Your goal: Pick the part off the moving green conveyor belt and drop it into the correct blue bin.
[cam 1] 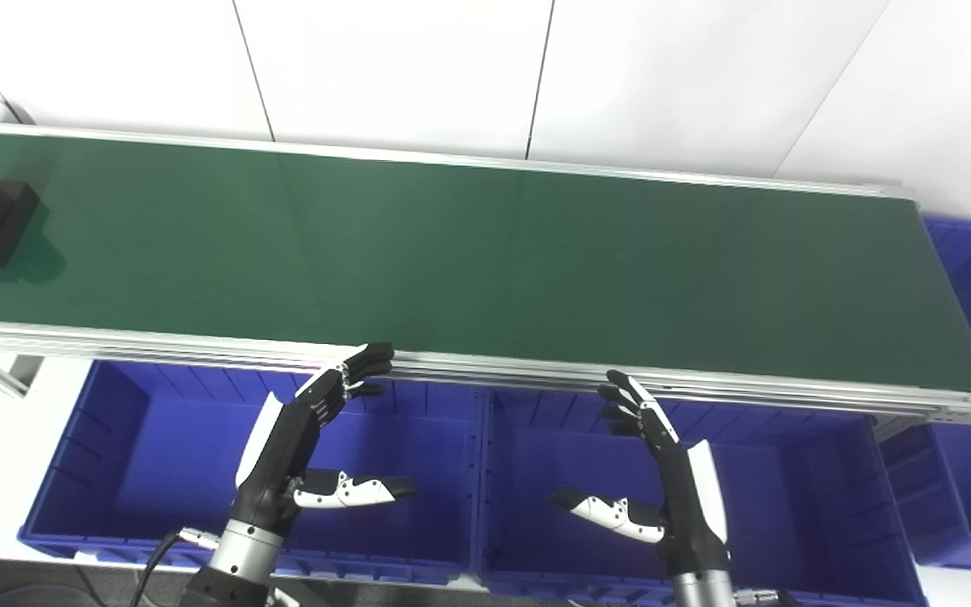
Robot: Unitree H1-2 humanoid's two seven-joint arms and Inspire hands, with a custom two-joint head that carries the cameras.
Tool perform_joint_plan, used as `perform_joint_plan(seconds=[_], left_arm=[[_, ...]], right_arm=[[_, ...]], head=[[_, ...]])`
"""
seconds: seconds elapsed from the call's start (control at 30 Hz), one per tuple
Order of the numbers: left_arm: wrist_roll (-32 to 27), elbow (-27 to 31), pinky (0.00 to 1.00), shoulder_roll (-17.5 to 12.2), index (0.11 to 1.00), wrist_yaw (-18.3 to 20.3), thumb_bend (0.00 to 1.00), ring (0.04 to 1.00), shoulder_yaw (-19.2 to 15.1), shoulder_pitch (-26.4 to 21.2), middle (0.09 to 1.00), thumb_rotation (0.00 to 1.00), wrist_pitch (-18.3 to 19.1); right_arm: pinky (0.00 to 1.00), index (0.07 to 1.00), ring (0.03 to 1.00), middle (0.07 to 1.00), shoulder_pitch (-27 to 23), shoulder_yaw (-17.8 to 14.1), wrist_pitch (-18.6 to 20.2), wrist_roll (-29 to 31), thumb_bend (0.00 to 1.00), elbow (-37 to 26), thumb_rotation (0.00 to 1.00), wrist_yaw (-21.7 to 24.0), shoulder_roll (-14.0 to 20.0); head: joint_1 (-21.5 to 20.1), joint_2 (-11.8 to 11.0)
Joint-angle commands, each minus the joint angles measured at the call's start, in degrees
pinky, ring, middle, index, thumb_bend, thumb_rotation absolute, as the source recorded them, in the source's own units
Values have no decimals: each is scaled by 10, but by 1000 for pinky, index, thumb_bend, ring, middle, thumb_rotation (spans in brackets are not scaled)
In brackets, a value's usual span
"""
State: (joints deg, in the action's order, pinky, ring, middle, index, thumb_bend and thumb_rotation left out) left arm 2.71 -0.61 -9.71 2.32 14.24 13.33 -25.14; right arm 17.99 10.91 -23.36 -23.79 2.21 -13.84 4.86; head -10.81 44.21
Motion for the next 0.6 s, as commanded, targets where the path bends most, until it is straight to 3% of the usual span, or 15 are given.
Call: perform_joint_plan(seconds=[0.0,0.57], left_arm=[[-1,15,727,1,820,2,875,810,-1,-4,832,215,-18],[0,17,741,-2,829,5,866,817,0,1,840,221,-18]], right_arm=[[677,871,739,805,-2,-1,-29,2,862,-10,484,0,0],[694,872,745,800,4,-2,-27,8,867,-18,481,3,0]], head=[[0,0],[2,2]])
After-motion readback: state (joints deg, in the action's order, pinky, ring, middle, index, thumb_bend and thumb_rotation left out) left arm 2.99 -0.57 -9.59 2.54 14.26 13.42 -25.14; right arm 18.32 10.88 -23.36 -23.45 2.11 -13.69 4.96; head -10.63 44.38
